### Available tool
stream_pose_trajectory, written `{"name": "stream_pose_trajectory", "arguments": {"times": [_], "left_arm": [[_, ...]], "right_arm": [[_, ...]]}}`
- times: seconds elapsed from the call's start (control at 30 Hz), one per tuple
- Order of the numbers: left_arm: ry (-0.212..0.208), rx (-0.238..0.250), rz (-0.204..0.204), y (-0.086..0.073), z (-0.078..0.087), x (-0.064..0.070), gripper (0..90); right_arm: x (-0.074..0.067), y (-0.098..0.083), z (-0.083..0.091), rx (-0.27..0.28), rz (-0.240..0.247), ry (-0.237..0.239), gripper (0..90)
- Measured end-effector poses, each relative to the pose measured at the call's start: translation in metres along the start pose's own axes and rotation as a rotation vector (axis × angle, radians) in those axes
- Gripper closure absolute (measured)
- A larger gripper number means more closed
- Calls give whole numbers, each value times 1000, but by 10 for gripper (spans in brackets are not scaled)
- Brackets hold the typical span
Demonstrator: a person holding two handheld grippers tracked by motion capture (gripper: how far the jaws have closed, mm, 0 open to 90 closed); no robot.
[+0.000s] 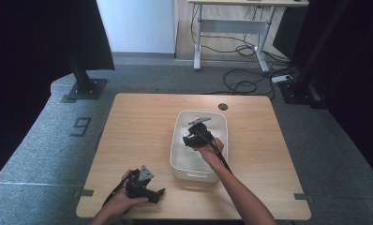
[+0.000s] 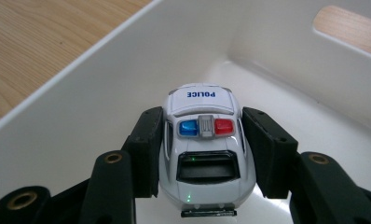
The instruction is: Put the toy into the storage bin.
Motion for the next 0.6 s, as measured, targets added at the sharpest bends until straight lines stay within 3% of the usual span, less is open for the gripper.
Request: {"name": "stream_pose_trajectory", "arguments": {"times": [0.17,0.37,0.6], "left_arm": [[1,-1,-2,0,0,0,0],[1,-1,-2,0,0,0,0],[1,1,-1,0,0,0,0]], "right_arm": [[2,0,-10,-47,4,-12,499],[5,7,-12,-56,1,-17,499],[10,8,-24,-82,-38,-20,499]]}}
Point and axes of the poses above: each handheld gripper's, and its own axes: z roughly backward along the jaws, y roughly out of its top, x roughly to its right, the point moved 1 cm from there along -z, roughly forward along the jaws, and after that the axes turned 11 degrees about -z, right-handed, at the moved point
